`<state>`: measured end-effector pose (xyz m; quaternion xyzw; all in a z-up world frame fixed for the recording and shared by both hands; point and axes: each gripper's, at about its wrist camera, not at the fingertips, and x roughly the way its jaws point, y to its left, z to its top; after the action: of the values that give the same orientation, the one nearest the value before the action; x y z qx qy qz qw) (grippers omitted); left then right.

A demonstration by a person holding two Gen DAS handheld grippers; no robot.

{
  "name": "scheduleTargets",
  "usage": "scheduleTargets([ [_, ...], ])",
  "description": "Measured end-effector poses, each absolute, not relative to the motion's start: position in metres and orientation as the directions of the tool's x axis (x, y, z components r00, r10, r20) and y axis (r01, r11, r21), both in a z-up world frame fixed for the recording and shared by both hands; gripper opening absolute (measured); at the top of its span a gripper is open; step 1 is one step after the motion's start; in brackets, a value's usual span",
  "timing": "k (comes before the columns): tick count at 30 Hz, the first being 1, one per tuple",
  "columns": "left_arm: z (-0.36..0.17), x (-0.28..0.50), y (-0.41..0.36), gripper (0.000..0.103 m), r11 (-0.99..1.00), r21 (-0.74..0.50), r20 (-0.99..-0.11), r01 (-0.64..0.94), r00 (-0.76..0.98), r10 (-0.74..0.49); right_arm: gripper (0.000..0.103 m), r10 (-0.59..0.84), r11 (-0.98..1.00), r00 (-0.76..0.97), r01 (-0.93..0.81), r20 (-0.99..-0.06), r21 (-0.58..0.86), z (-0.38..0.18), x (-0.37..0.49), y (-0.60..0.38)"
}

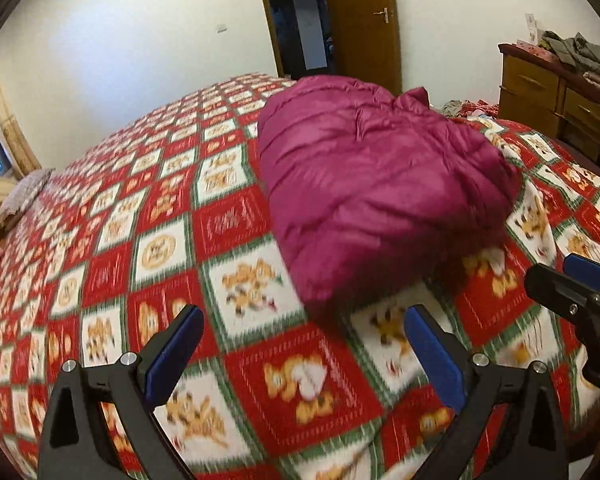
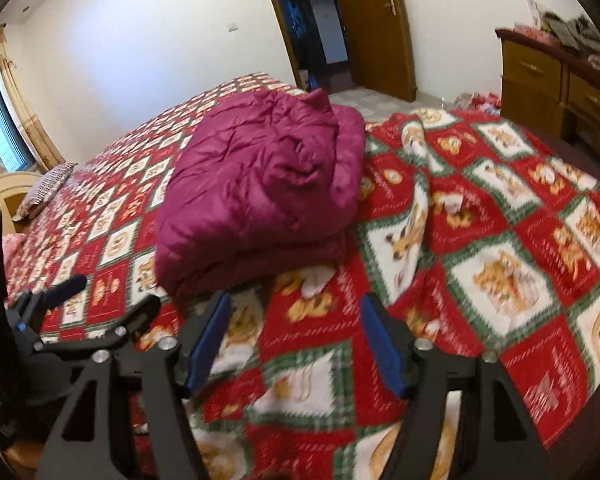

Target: Fold large clothes

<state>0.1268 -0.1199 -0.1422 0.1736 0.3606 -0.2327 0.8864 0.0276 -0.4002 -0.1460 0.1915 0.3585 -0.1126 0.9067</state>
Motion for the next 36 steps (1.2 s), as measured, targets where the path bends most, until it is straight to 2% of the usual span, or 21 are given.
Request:
scheduleTargets([
  [7, -0.133, 0.104, -0.102, 0.101, 0.839, 0.084, -0.714, 0.538, 0.620, -0.326, 0.075, -0.035, 0.882, 0.722, 0.347, -0.691, 0.318, -0.137, 0.007, -0.394],
  [13, -0.102, 0.082, -0.091, 0.101, 0.822, 0.052, -0.654, 0.567, 0.641, -0.402, 0.076, -0.076, 0.890, 0.749, 0.349, -0.658, 0.294, -0.116, -0.014, -0.386],
  [17, -0.079, 0.064, -0.085, 0.101, 0.822, 0.072, -0.593, 0.564, 0.687, -0.419, 0.076, -0.104, 0.891, 0.778, 0.350, -0.620, 0.290, -0.097, -0.027, -0.385],
  [21, -0.057, 0.048, -0.077, 0.101, 0.832, 0.089, -0.515, 0.548, 0.740, -0.432, 0.079, -0.131, 0.894, 0.815, 0.344, -0.565, 0.288, -0.075, -0.040, -0.383],
  [28, -0.023, 0.032, -0.061, 0.101, 0.837, 0.041, -0.452, 0.545, 0.758, -0.471, 0.082, -0.184, 0.909, 0.871, 0.327, -0.456, 0.259, -0.036, -0.065, -0.374],
  [32, -0.001, 0.015, -0.052, 0.101, 0.846, 0.050, -0.372, 0.531, 0.796, -0.478, 0.088, -0.235, 0.920, 0.903, 0.326, -0.361, 0.216, -0.012, -0.081, -0.362],
  [36, 0.014, 0.005, -0.044, 0.101, 0.848, 0.038, -0.318, 0.528, 0.811, -0.491, 0.090, -0.272, 0.933, 0.923, 0.322, -0.271, 0.161, 0.006, -0.094, -0.347],
])
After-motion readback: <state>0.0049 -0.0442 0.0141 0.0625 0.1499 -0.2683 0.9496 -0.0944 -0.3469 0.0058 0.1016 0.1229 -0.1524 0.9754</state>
